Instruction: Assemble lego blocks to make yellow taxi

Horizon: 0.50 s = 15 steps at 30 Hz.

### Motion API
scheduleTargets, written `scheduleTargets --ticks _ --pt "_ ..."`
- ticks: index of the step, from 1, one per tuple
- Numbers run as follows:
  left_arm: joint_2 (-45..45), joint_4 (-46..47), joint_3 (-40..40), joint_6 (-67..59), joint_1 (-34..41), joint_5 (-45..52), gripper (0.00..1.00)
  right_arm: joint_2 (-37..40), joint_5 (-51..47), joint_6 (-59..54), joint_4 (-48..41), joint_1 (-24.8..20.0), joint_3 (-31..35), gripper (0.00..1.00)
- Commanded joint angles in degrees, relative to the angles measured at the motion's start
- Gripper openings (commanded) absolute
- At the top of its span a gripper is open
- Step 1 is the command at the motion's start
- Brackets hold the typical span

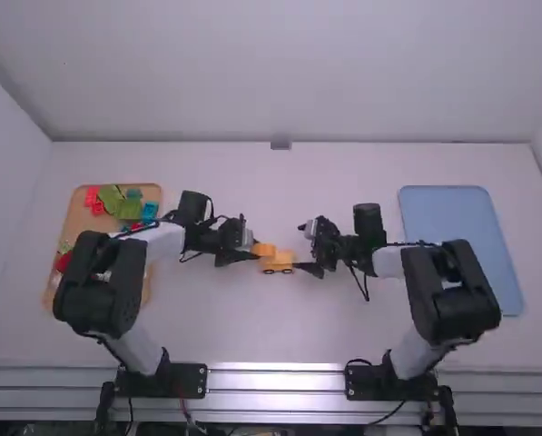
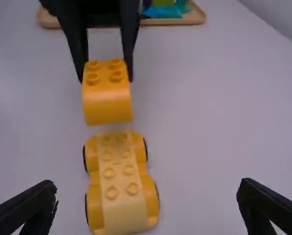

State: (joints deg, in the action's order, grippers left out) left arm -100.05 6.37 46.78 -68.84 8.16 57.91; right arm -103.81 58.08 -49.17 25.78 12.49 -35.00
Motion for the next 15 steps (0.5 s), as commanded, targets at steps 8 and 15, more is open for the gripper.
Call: scheduleTargets --ticks 8,15 --pt "0.52 -0.09 0.50 4.28 1.60 -0.15 0.07 -9.92 0.70 -1.46 5.79 1.77 -1.05 0.99" --pt "0.52 -0.57 -0.83 5.62 1.60 -0.35 0.08 -16.24 3.45 -1.73 6.67 3.76 -6.03 0.99"
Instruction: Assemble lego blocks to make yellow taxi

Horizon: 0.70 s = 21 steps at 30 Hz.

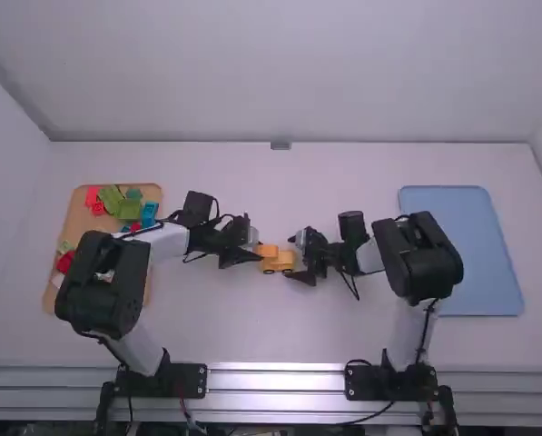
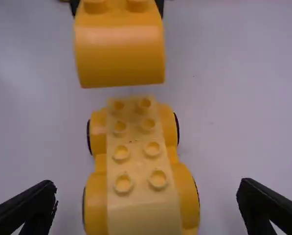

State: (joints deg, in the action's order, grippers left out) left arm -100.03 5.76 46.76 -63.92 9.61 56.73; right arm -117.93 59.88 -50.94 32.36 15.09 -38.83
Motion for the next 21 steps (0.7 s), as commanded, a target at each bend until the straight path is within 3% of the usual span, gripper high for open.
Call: scheduleTargets --ticks 1,12,16,20,21 --pt "0.50 -0.33 -1.18 0.70 0.15 0.83 0.08 -2.91 1.55 -0.11 0.42 1.46 -2.73 0.99" --pt "0.48 -15.98 -7.10 11.13 2.12 -1.62 0.10 -5.86 1.73 -2.38 -0.20 1.97 -4.44 0.97" --pt "0.48 -21.53 -8.94 14.82 3.91 -4.28 0.11 -5.86 1.68 -3.37 -0.13 2.19 -3.58 0.84" --pt "-0.07 -22.14 -9.01 14.60 4.66 -5.31 0.08 -5.86 1.66 -3.37 -0.22 2.12 -3.52 0.61" --pt "-0.33 -22.47 -8.98 14.64 4.66 -5.18 0.07 -5.86 1.64 -3.37 -0.20 2.12 -3.52 0.59"
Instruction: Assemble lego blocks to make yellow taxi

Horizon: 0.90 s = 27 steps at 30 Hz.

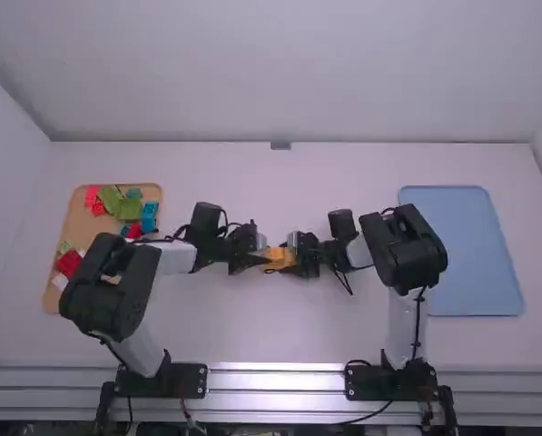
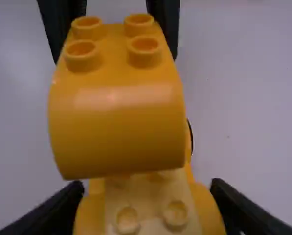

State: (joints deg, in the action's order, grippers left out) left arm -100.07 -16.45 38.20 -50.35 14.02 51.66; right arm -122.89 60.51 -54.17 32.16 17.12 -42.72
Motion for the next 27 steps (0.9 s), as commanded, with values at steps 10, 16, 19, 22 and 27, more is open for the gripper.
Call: scheduleTargets --ticks 10,16,19,22,27 --pt "-5.33 -6.16 -0.33 4.50 -0.11 -0.11 0.06 -0.90 1.07 -0.09 -0.02 0.09 0.37 0.47" --pt "-6.91 -6.56 -0.33 3.58 -0.11 2.03 0.06 -0.90 1.18 0.31 -0.04 0.13 0.37 0.47" --pt "-6.97 -6.16 -0.35 3.37 -0.09 3.08 0.07 -0.90 1.18 0.31 -0.02 0.13 0.37 0.47" --pt "-6.99 -5.01 -0.35 2.99 -0.09 2.43 0.07 -0.90 1.20 0.31 -0.02 0.15 0.37 0.47" --pt "-7.15 -4.81 -0.33 2.36 -0.09 0.63 0.07 -0.90 1.20 0.35 -0.04 0.20 0.37 0.47"
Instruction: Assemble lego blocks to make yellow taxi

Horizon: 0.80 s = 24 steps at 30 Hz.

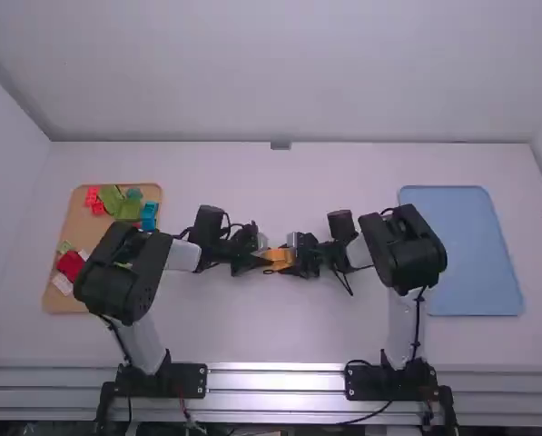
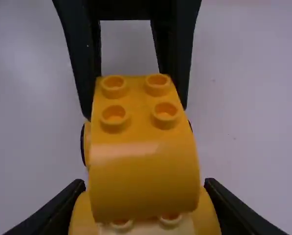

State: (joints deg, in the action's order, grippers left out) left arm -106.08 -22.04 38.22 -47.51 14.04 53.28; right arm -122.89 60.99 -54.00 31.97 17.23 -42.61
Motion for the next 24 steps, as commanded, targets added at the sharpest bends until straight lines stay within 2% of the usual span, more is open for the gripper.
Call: scheduleTargets --ticks 1,10,16,20,24 --pt "-1.31 0.31 -0.35 -0.52 -0.09 -0.87 0.07 -0.90 0.74 0.15 0.15 0.09 0.26 0.47" --pt "-4.33 0.76 1.11 -0.31 3.28 -3.52 0.06 -0.90 0.74 0.15 0.17 0.11 0.26 0.47" --pt "-4.39 10.43 5.20 -1.09 4.79 -9.11 0.02 -0.90 0.74 0.17 0.15 0.07 0.26 0.47" --pt "-4.39 18.67 7.39 -8.44 5.03 -9.20 0.02 -0.90 0.68 0.13 0.20 0.07 0.26 0.47" --pt "-4.39 20.33 7.45 -9.40 6.36 -11.19 0.02 -0.90 0.68 0.13 0.20 0.07 0.26 0.47"
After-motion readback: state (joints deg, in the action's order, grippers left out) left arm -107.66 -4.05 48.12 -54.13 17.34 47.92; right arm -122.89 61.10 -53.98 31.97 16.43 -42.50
